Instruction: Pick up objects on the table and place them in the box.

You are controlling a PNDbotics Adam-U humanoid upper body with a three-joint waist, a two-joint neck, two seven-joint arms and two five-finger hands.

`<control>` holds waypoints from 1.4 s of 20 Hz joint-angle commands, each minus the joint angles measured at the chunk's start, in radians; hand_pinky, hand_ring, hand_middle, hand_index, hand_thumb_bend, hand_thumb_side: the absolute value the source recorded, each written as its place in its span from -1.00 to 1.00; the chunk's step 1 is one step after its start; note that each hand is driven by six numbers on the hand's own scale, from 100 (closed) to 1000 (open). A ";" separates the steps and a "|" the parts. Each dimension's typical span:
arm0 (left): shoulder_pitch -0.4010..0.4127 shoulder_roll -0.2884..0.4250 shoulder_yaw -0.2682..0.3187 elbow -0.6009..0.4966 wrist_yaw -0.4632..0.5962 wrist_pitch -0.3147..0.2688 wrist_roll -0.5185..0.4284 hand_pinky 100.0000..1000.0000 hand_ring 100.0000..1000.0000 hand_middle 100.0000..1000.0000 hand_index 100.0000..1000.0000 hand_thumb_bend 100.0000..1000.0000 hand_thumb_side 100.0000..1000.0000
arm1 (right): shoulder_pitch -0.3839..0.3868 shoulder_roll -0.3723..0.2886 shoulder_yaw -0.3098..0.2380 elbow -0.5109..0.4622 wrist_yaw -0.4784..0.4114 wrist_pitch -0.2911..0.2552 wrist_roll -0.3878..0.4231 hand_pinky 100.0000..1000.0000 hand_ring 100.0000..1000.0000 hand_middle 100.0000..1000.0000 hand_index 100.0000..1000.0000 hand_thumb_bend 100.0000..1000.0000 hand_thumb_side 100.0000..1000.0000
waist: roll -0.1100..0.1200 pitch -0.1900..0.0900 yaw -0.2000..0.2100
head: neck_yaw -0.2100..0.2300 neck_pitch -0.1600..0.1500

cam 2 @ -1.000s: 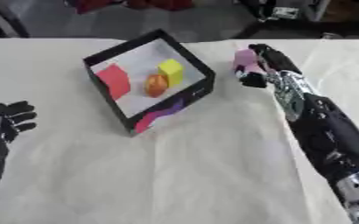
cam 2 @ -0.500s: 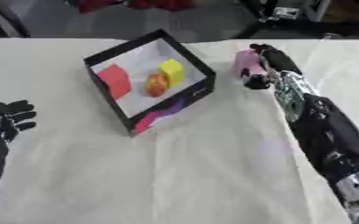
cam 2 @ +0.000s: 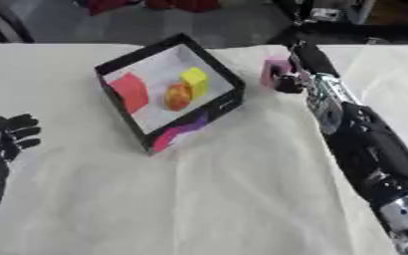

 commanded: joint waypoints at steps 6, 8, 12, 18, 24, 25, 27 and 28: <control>-0.011 0.011 -0.002 -0.016 0.000 -0.002 -0.002 0.53 0.53 0.41 0.60 -0.95 1.00 | -0.029 -0.028 0.022 -0.134 -0.028 -0.007 0.030 0.27 -0.20 0.64 0.90 -1.00 -1.00 | 0.009 0.000 0.002 | -0.003 -0.002; -0.011 0.011 -0.002 -0.016 0.000 -0.002 -0.001 0.53 0.53 0.41 0.60 -0.95 1.00 | -0.031 -0.029 0.026 -0.154 -0.030 -0.008 0.039 0.27 -0.20 0.65 0.90 -1.00 -1.00 | 0.009 -0.001 0.002 | -0.003 -0.002; -0.011 0.011 -0.003 -0.017 0.001 -0.002 -0.001 0.53 0.53 0.41 0.60 -0.95 1.00 | -0.031 -0.030 0.031 -0.179 -0.032 -0.010 0.049 0.26 -0.21 0.64 0.90 -1.00 -1.00 | 0.009 -0.001 0.002 | -0.003 -0.002; -0.010 0.012 -0.003 -0.017 0.000 -0.003 -0.002 0.53 0.53 0.41 0.60 -0.95 1.00 | -0.050 -0.023 0.065 -0.259 -0.041 -0.039 0.072 0.27 -0.20 0.65 0.90 -1.00 -1.00 | 0.009 -0.002 0.003 | -0.009 -0.002; -0.011 0.010 -0.002 -0.018 0.002 -0.004 0.000 0.53 0.53 0.41 0.59 -0.94 1.00 | -0.105 0.018 0.136 -0.314 -0.034 -0.085 0.139 0.28 -0.19 0.67 0.92 -1.00 -1.00 | 0.010 -0.004 0.012 | -0.020 -0.002; -0.012 0.009 -0.003 -0.019 0.002 -0.004 0.000 0.53 0.53 0.41 0.59 -0.94 1.00 | -0.115 0.030 0.147 -0.312 -0.028 -0.093 0.150 0.28 -0.19 0.67 0.92 -1.00 -1.00 | 0.010 -0.004 0.015 | -0.022 -0.002; -0.014 0.007 -0.002 -0.019 0.003 -0.005 0.000 0.53 0.53 0.41 0.59 -0.94 1.00 | -0.132 0.053 0.163 -0.301 -0.017 -0.110 0.167 0.28 -0.19 0.67 0.92 -1.00 -1.00 | 0.009 -0.002 0.021 | -0.025 -0.002; -0.015 0.006 -0.002 -0.020 0.003 -0.005 0.000 0.53 0.53 0.40 0.59 -0.94 1.00 | -0.139 0.064 0.169 -0.291 -0.010 -0.118 0.174 0.28 -0.19 0.67 0.93 -1.00 -1.00 | 0.009 -0.002 0.023 | -0.026 -0.002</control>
